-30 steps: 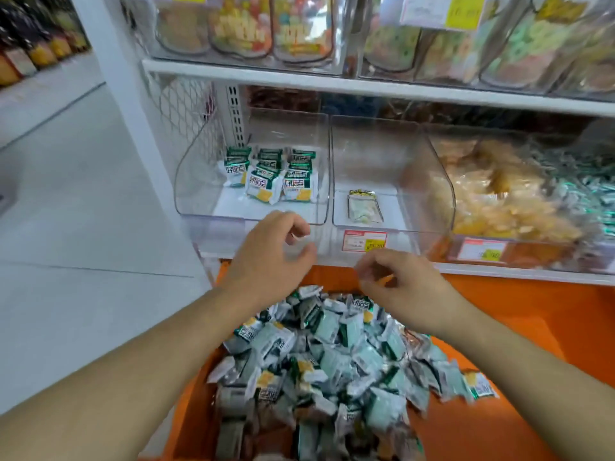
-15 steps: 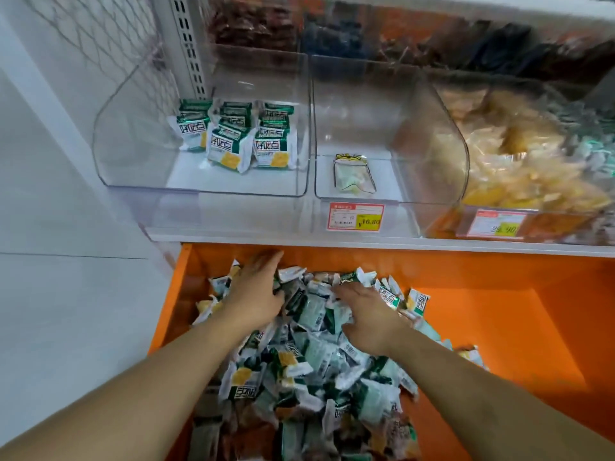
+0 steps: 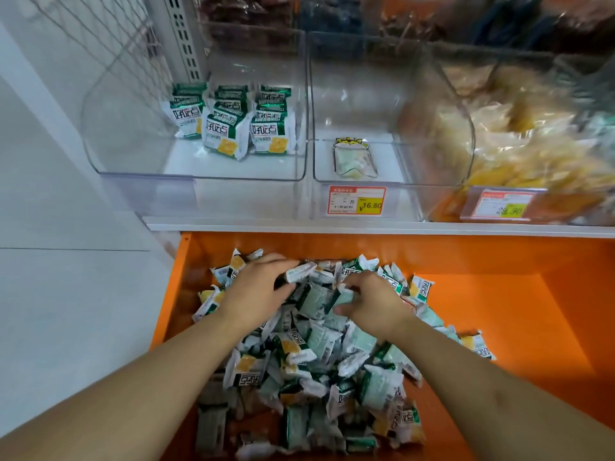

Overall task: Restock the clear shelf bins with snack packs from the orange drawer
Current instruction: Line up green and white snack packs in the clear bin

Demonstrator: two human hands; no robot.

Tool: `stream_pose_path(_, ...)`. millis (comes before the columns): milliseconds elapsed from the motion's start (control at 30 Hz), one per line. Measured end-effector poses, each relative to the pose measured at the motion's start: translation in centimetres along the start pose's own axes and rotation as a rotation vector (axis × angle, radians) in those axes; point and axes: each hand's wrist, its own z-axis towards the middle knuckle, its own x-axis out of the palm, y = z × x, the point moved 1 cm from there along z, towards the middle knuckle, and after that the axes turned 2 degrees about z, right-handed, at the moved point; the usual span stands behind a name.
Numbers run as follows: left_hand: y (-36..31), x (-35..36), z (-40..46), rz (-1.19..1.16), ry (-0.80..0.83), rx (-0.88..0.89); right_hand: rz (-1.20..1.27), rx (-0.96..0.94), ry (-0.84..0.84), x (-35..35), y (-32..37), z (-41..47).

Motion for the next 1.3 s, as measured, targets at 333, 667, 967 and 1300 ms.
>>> stream_pose_path(333, -6.3, -8.4, -5.9, -0.313, 0.036, -0.014, 0.460, -0.126, 0.179, -9.0, 6.4, -10.0)
stream_pose_path(667, -10.5, -15.8, -11.1, -0.794, -0.068, -0.175, 0.537, -0.351, 0.159, -11.9, 10.3, -16.7)
stream_pose_path(967, -11.0, -17.8, -10.1, -1.055, 0.031, -0.306, 0.555, -0.378, 0.007, -15.2, 10.8, -15.3)
stream_pose_path(1300, -12.1, -17.4, -8.4, -1.143, -0.021, -0.342, 0.663, -0.525, -0.083, -14.2, 12.5, -14.6)
